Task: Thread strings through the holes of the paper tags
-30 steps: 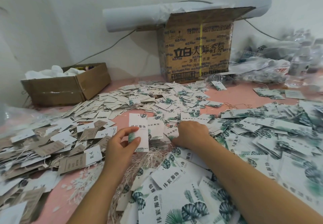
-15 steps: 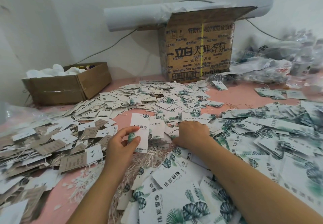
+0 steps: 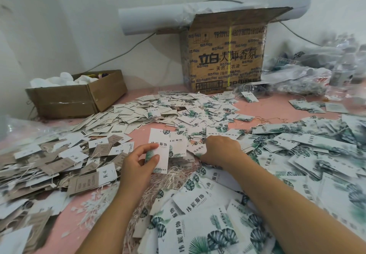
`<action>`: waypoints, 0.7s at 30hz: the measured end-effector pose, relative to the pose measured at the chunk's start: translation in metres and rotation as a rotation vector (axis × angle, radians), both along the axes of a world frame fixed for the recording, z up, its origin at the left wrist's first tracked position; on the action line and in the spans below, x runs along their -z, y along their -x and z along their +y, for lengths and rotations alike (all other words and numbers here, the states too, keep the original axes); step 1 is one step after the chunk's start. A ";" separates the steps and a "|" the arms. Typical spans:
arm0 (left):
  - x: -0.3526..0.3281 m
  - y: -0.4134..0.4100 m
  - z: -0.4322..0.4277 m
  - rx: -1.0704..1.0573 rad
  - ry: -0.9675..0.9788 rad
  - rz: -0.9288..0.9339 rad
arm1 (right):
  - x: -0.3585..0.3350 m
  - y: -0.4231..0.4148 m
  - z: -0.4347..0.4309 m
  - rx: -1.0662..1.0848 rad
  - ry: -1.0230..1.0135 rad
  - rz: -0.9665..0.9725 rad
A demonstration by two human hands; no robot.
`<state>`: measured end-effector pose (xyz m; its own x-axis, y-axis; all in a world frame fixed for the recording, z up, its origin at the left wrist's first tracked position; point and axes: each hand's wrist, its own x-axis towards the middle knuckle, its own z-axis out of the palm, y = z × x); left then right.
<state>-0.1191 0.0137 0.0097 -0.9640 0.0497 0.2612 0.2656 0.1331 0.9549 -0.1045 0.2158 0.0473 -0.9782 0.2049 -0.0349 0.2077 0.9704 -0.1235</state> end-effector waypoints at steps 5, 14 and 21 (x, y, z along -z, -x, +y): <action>0.001 0.000 0.000 0.005 0.012 0.015 | -0.001 0.001 0.001 -0.010 0.002 -0.023; -0.001 -0.002 0.001 0.021 0.008 0.034 | 0.000 0.003 -0.004 0.008 -0.159 0.046; -0.002 -0.003 0.002 0.023 0.003 -0.001 | -0.004 -0.001 -0.006 0.056 -0.182 0.187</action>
<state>-0.1156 0.0155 0.0121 -0.9629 0.0728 0.2597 0.2673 0.1299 0.9548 -0.1031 0.2102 0.0508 -0.9511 0.2452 0.1879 0.2516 0.9678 0.0108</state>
